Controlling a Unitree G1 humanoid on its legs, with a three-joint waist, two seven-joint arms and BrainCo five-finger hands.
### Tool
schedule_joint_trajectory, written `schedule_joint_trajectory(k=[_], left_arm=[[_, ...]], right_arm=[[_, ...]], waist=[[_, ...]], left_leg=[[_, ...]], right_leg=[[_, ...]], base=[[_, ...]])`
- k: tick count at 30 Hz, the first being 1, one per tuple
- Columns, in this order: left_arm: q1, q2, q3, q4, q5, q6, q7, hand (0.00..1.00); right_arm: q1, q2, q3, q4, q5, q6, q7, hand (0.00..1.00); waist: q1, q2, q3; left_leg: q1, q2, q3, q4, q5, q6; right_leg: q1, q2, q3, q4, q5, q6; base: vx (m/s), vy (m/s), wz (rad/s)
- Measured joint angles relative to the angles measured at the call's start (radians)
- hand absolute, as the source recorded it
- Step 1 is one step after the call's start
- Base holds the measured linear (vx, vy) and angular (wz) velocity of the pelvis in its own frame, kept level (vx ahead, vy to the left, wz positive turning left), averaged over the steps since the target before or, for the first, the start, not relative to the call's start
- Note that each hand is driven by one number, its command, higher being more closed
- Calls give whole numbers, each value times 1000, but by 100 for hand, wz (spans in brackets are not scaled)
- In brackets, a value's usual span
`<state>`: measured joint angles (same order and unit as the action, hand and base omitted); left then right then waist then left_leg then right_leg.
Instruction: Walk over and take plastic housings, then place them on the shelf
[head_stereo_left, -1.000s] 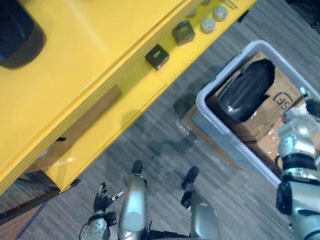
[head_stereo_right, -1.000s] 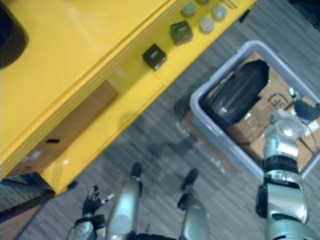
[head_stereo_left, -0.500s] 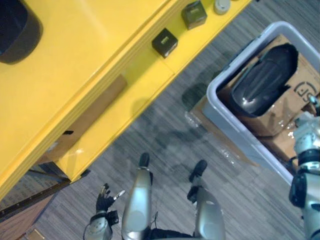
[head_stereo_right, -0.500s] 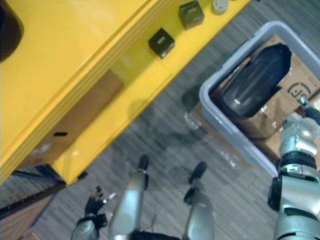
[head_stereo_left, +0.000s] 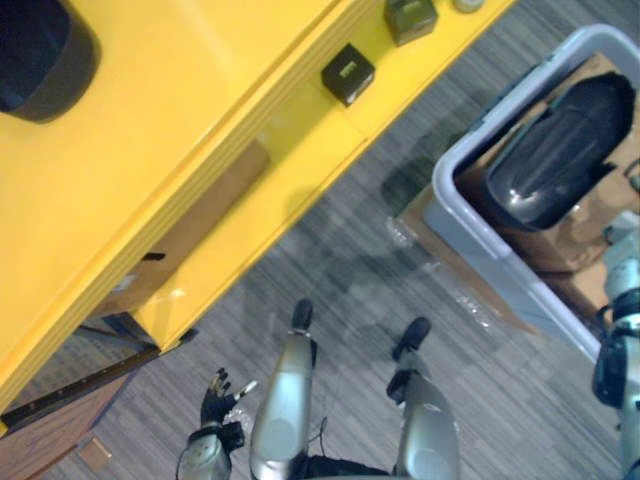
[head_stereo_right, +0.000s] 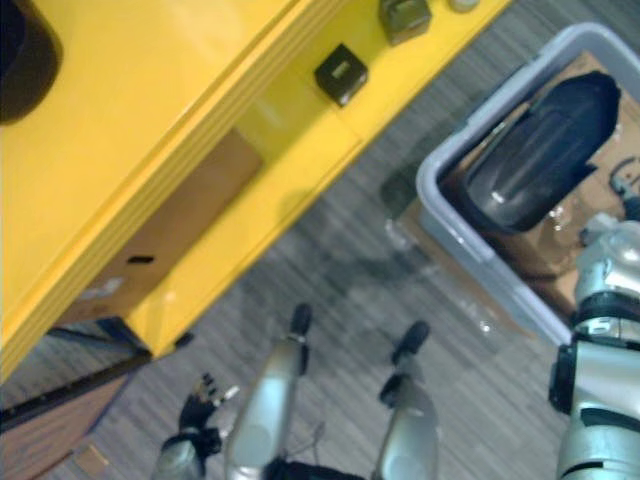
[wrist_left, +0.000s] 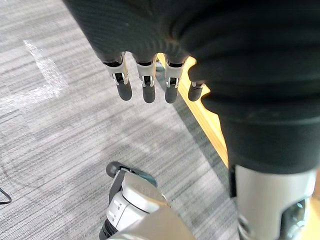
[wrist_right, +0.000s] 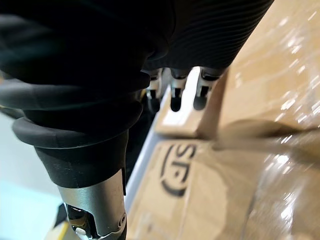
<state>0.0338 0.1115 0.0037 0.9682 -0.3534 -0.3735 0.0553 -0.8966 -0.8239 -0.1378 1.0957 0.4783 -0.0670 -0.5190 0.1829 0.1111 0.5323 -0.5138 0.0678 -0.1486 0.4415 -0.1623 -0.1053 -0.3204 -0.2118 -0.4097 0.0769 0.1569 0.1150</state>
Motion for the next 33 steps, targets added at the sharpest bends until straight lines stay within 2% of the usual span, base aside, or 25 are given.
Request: schedule_joint_trajectory(k=[1, 3, 4, 6, 10, 13, 15, 23, 26, 27, 33], left_arm=[[1, -1, -17, 6, 0, -12, -1, 0], [1, -1, -23, 7, 0, -19, -8, 0], [1, -1, -23, 7, 0, -27, -18, 0], [0, -1, -25, 5, 0, -34, -23, 0], [0, -1, -26, 4, -1, -33, -32, 0], [0, -1, -28, 4, -4, -32, -36, 0], [0, -1, -39, 6, -24, -31, -36, 0], [10, -5, -87, 56, -38, -32, -40, 0], [10, -6, -96, 67, -43, -34, -46, 0], [10, -8, -96, 71, -43, -34, -60, 0], [11, -12, -118, 72, -78, -35, -78, 0]], right_arm=[[-11, 0, 16, -33, -31, -23, -44, 0], [-20, -1, 15, -55, -64, -49, -81, 0], [-23, -1, 15, -80, -86, -82, -121, 0], [-27, -5, 15, -107, -104, -110, -152, 0], [-29, -6, 16, -110, -100, -120, -151, 0], [-23, -6, 16, -110, -98, -101, -94, 0], [-18, -3, 16, -97, -73, -70, -59, 0], [-20, 5, 66, -46, -59, 34, 7, 0], [-25, 5, 84, -20, -59, 52, 31, 0], [-26, 5, 86, -15, -59, 64, 44, 0], [-46, -13, 94, 5, -62, 87, 35, 0]], waist=[[3, 3, 0], [3, 3, 0], [5, 3, 0], [4, 3, 0], [4, 3, 0], [3, 3, 0], [8, 3, 0], [27, 8, -2], [30, 14, -3], [33, 23, -4], [41, 42, -15]], left_leg=[[-10, 0, -3, 1, 2, -2], [-14, 0, -4, 3, 4, -2], [-11, 0, -4, 4, 4, -2], [-11, 0, -3, 4, 4, -2], [-11, 0, -3, 4, 4, -2], [-6, 1, -2, 1, 8, -2], [8, -2, 1, -22, 22, -1], [31, -15, 8, -72, 52, 0], [38, -24, 5, -93, 65, 2], [37, -27, 4, -95, 66, 2], [19, -34, -9, -97, 71, 3]], right_leg=[[-9, 0, -2, 3, 0, 0], [-14, 0, -2, 4, 0, 0], [-13, 0, -1, 5, 0, 0], [-13, 0, -1, 6, 0, 0], [-13, 0, 0, 6, 0, 0], [-11, -1, 2, 8, 0, -1], [-9, -6, 3, 8, 1, -2], [-10, -22, 4, 8, 2, -3], [-10, -32, -1, 8, 2, -2], [-11, -35, -2, 8, 2, -2], [-22, -40, -17, 9, 3, -1]], base=[[-21, -13, 4], [0, 0, 0], [0, 0, 0], [0, 0, 0], [0, 0, 0], [0, 0, 0], [0, 0, 0], [-17, 1, 3], [-16, 13, 8], [-14, 14, 5], [-14, 6, 6]])
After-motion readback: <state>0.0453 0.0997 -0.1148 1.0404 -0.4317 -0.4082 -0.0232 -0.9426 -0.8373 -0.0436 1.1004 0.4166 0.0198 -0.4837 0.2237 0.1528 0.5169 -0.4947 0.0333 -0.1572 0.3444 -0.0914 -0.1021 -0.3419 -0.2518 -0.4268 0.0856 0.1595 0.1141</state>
